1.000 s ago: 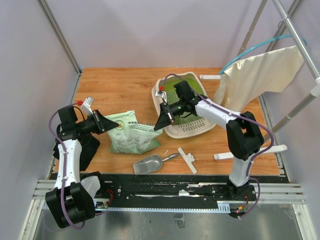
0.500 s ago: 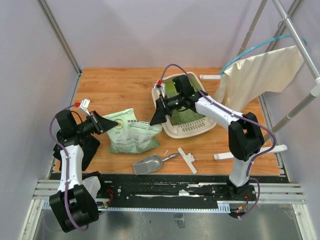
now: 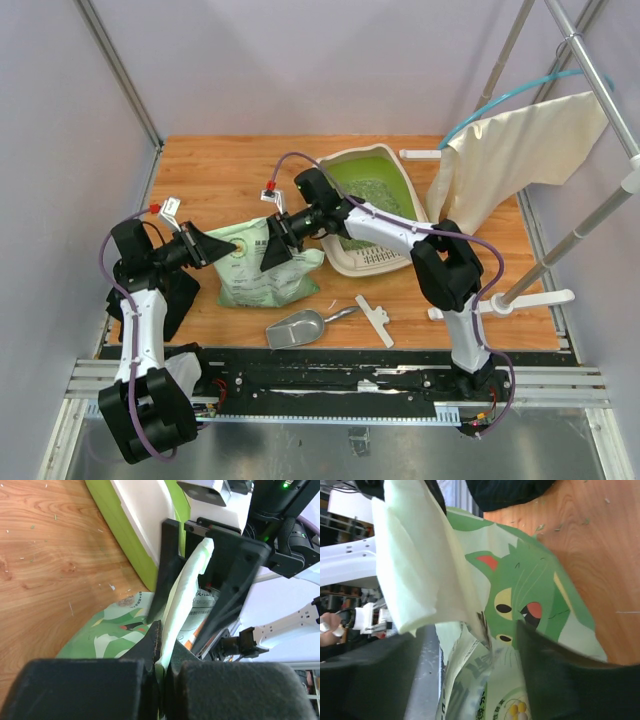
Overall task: Fill the litter box with clean litter
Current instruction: Close the cat litter bag at the center of the board.
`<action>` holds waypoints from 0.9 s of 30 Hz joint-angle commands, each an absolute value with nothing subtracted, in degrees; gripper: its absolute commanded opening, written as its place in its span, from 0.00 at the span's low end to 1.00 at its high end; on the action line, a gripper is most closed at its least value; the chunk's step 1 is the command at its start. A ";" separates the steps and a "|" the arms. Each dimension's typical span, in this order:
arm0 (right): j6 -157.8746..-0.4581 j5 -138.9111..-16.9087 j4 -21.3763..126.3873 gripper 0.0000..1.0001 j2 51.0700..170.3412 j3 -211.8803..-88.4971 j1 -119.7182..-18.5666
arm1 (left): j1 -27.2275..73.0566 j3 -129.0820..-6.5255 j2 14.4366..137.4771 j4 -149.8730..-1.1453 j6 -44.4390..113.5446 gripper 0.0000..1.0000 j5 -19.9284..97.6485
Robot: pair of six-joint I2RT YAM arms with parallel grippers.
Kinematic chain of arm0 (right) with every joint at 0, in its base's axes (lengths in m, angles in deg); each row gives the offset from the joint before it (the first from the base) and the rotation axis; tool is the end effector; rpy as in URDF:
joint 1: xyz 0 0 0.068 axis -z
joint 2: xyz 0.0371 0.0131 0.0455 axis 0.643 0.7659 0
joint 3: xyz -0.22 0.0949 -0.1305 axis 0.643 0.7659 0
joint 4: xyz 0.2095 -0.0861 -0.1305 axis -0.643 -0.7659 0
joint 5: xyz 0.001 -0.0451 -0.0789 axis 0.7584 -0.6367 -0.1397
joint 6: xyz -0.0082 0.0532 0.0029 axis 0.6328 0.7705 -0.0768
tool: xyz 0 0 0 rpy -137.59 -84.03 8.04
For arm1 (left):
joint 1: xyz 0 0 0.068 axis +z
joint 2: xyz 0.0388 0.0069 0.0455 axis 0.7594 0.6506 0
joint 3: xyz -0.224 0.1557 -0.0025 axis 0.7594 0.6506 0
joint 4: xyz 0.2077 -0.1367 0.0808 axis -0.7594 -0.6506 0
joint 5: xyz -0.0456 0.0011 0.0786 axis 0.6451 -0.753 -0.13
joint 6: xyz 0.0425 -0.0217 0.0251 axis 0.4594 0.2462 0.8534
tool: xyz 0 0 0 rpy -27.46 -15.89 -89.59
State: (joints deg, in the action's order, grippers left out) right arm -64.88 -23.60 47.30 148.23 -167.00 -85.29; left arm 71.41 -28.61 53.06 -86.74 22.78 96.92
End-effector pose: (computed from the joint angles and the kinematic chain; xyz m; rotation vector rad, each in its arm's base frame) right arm 0.3082 0.3558 0.2431 -1.1846 2.0105 1.7846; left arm 0.1863 0.0401 0.2553 -0.0504 1.9336 -1.1910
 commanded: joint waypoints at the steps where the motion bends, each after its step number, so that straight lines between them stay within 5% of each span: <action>1: -54.99 -16.79 53.97 0.54 146.87 -166.51 -84.72 | 71.84 -31.08 52.96 -83.02 22.39 0.01 98.65; 4: -43.99 -12.24 63.16 0.43 146.89 -164.91 -84.33 | 71.83 -31.39 53.22 -83.92 23.35 0.01 98.20; 7: -32.13 -10.41 76.03 0.42 147.35 -162.32 -83.70 | 71.87 -31.49 52.98 -84.27 23.73 0.00 98.09; 12: -18.07 -4.64 90.36 0.01 150.65 -161.84 -83.81 | 71.83 -31.67 52.57 -85.38 24.84 0.01 97.16; 18: 31.28 -2.00 142.15 0.01 157.73 -163.43 -83.19 | 71.87 -32.52 53.49 -88.35 27.56 0.00 94.15; 27: 25.01 -2.39 135.04 0.01 158.85 -159.16 -82.46 | 71.83 -34.19 54.82 -94.59 29.74 0.31 88.00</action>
